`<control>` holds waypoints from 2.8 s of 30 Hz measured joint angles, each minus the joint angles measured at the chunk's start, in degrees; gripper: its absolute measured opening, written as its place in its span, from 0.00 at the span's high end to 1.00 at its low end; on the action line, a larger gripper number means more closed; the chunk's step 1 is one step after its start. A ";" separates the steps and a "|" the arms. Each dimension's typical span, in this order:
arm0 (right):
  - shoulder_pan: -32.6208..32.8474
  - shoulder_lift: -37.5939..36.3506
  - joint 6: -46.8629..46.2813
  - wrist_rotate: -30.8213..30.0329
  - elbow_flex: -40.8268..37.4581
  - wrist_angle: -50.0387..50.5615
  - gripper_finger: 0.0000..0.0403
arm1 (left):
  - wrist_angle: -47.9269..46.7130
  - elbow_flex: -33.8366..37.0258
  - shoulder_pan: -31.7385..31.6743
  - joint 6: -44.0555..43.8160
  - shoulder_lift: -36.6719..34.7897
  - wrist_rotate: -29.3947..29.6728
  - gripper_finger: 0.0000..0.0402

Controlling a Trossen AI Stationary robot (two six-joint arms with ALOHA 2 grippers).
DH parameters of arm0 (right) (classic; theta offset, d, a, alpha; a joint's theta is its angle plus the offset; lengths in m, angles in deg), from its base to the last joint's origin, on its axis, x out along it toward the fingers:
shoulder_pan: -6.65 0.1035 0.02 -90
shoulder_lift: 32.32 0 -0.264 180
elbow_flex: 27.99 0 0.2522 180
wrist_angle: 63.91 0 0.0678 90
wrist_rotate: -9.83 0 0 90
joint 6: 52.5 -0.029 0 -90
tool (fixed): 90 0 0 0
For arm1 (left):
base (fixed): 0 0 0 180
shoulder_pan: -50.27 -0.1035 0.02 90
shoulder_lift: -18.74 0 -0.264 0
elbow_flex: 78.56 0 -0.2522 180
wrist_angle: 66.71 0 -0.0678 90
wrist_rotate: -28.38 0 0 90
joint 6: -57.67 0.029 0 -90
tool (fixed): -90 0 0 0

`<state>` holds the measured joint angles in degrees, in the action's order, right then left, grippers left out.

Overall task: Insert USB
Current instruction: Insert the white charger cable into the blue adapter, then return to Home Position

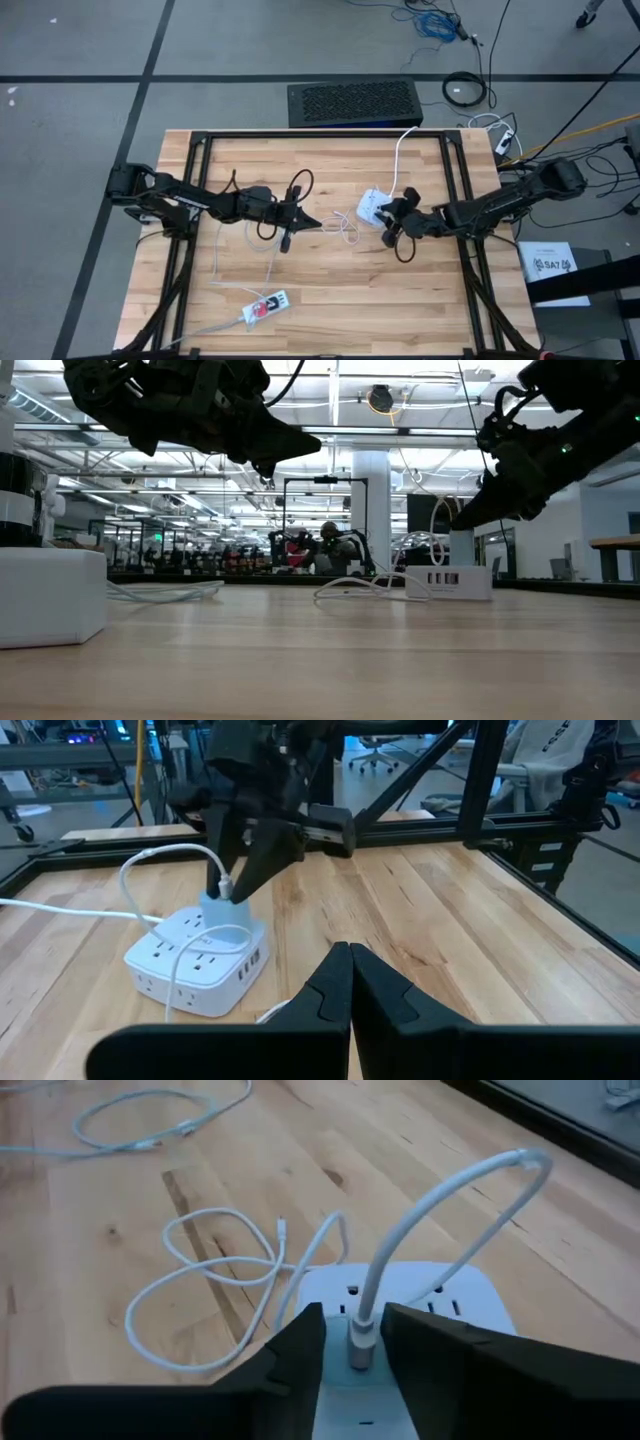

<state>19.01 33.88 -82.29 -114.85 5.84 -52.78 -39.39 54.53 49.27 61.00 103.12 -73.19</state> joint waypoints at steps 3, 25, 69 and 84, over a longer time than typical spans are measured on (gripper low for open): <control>-0.04 -0.09 2.23 -0.15 1.42 0.82 0.74 | 0.00 0.00 0.00 0.00 0.00 0.00 0.99; 0.17 -1.48 -4.83 0.35 12.84 24.15 0.80 | -0.04 0.00 0.00 0.09 0.00 0.02 0.99; 0.11 1.99 -8.07 3.26 12.73 25.74 0.89 | -0.93 0.01 -0.24 -1.20 -0.11 -0.31 0.99; -0.53 -11.83 0.45 6.54 12.66 30.41 0.79 | -6.11 0.02 -8.95 -1.35 -9.16 -9.57 0.99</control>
<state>18.48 22.05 -81.85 -108.31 18.50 -22.37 -45.50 54.56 40.32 59.65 93.97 -82.76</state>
